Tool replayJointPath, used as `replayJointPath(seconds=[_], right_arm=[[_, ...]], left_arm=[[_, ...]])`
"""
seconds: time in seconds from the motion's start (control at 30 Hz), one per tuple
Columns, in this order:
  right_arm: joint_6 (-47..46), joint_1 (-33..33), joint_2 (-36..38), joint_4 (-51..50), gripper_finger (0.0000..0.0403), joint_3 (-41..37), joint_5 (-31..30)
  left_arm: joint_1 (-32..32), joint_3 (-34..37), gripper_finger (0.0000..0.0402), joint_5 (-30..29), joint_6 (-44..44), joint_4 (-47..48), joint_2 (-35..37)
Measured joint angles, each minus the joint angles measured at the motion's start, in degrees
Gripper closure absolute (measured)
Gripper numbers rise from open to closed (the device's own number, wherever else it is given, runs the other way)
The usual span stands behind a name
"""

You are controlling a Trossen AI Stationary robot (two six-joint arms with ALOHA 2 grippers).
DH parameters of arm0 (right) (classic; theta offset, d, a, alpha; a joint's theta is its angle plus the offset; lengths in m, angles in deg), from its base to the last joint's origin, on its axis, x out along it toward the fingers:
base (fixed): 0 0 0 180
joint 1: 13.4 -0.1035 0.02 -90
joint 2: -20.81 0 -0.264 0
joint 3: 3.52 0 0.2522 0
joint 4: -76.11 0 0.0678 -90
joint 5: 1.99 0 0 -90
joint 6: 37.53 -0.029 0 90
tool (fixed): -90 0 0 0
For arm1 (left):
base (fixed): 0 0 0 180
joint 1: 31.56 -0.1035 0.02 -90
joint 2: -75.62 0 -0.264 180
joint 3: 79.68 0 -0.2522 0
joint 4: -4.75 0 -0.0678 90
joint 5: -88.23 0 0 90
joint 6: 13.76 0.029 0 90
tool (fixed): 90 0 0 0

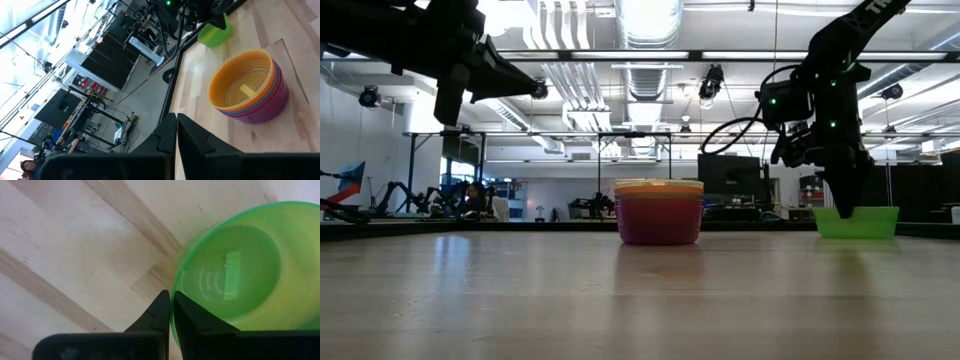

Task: Nest bowls inside each other
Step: Stack the green bowl on top of the yellow bowl

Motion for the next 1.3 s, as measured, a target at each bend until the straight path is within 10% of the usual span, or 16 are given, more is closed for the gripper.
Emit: replayJointPath(seconds=[0.5, 1.3], right_arm=[[1.00, -3.77, 5.96, -4.15, 0.0394, 4.81, -0.50], [5.63, -26.76, 7.47, -7.89, 0.0394, 22.71, -18.27]], left_arm=[[0.00, 0.00, 0.0402, 0.00, 0.00, 0.00, 0.00], [0.00, -0.07, 0.0402, 2.46, -0.04, -0.24, 0.00]])
